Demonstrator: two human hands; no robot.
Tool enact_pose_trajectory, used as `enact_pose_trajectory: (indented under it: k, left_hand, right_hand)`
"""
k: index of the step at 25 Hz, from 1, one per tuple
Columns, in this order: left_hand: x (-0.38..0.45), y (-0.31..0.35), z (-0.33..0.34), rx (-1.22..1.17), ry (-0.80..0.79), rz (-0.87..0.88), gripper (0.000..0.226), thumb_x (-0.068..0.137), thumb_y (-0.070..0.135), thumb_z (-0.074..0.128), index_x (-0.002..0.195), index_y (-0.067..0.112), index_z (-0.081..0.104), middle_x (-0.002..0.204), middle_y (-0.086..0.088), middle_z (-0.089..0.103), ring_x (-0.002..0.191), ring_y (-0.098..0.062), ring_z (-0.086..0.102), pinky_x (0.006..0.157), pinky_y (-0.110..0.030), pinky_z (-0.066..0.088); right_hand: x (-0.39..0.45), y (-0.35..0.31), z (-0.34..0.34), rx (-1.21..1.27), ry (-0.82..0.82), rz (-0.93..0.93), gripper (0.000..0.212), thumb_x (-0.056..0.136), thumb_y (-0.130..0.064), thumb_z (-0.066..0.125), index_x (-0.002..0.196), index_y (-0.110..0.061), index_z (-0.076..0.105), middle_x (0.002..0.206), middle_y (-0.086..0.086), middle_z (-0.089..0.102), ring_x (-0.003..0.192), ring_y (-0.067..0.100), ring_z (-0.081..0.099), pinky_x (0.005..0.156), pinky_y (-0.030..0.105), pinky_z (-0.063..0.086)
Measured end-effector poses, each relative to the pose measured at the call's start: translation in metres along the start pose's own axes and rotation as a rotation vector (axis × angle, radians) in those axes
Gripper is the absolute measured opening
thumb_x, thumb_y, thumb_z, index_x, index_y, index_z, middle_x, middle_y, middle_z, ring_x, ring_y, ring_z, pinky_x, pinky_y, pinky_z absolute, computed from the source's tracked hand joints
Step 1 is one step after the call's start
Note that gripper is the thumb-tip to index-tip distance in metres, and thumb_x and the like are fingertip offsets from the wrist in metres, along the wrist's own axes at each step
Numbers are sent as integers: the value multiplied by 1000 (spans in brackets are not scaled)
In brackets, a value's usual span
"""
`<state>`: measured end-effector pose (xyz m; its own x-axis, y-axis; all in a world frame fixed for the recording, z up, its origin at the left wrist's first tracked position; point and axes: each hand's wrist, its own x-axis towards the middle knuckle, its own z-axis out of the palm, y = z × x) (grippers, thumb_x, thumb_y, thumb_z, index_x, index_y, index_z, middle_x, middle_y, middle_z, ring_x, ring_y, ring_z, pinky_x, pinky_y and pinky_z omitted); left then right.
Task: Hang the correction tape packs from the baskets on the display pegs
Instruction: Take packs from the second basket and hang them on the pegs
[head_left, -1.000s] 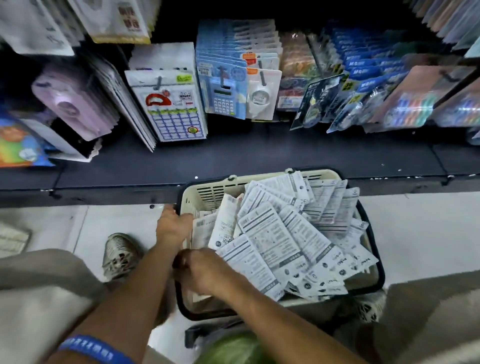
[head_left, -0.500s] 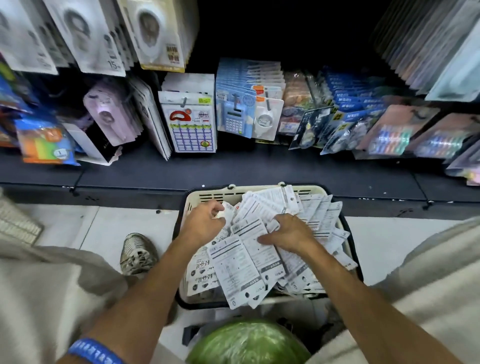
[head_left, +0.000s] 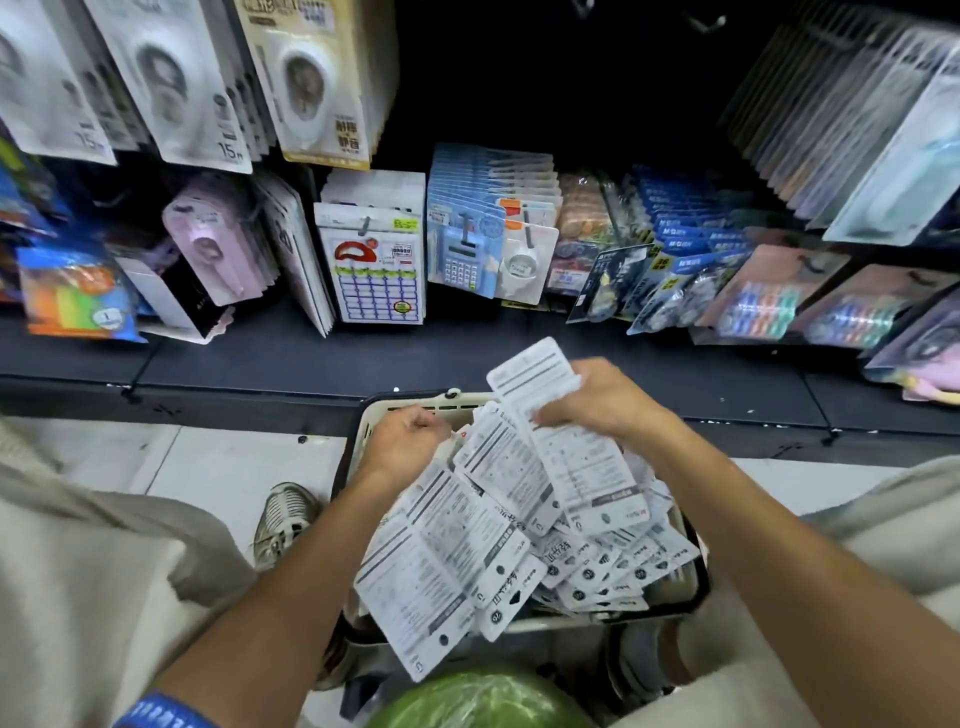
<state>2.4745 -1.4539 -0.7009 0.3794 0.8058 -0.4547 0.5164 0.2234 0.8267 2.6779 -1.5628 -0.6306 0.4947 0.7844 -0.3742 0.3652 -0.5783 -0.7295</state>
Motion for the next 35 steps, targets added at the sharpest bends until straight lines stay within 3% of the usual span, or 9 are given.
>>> enact_pose_trajectory:
  k: [3,6,8,13,15,19,24,28,35]
  left_hand:
    - [-3,8,4,-122,-98,-107,41,98,49,58,110,12,72,95,-4,77,88,-24,71,77,-31,53]
    - [-7,24,-3,-570,-580,-248,92,87,83,38,126,5,68,117,-22,73,100,-36,71,85,-42,56]
    - [-10,38,-14,-860,-707,-221,82,89,73,49,128,4,68,123,-24,69,109,-39,68,94,-47,55]
    - [1,61,-27,-810,-426,-21,40,78,10,66,117,10,72,103,-14,77,83,-28,73,76,-37,59]
    - [3,68,-25,-851,-383,67,39,75,4,69,113,13,70,102,-14,76,79,-26,73,70,-37,60]
    - [0,81,-10,-616,-269,158,32,85,-6,68,91,23,77,97,-14,78,75,-25,72,67,-36,59]
    - [3,141,-54,-401,-110,374,33,95,3,66,90,34,77,94,-6,80,72,-21,75,59,-30,59]
    - [-1,228,-147,-445,168,626,20,88,3,74,86,23,74,80,-1,80,64,-13,74,51,-23,56]
    - [3,239,-185,-625,327,673,15,86,4,75,88,18,73,79,-1,80,67,-15,76,52,-26,58]
  right_hand:
    - [-4,-12,-11,-42,131,-253,36,79,-26,85,109,-34,69,105,-11,73,96,7,69,87,33,56]
    - [-24,-30,10,-327,175,-824,40,83,-23,79,117,-36,63,110,-11,64,89,14,53,79,31,44]
    - [-31,-32,24,-624,132,-1107,48,79,-8,76,121,-28,66,131,-14,63,95,20,46,83,33,37]
    - [-21,-43,-8,-6,-172,-686,53,73,-11,55,119,-35,69,146,-23,50,141,1,37,111,24,36]
    - [-11,-48,-18,288,99,-468,47,86,-13,68,125,-38,62,136,-24,56,131,0,49,100,24,43]
    - [-3,-48,7,643,13,-185,38,89,-16,75,124,-25,62,102,-2,78,80,10,72,58,25,52]
    - [1,-73,-7,764,326,-427,37,89,-27,74,121,-41,62,113,-7,76,99,14,74,76,33,62]
    - [11,-145,-34,795,225,-713,40,82,-28,77,120,-36,67,106,1,78,93,21,76,66,29,61]
    - [50,-235,-25,477,505,-654,22,95,-40,66,112,-33,54,106,-11,68,98,3,65,76,40,55]
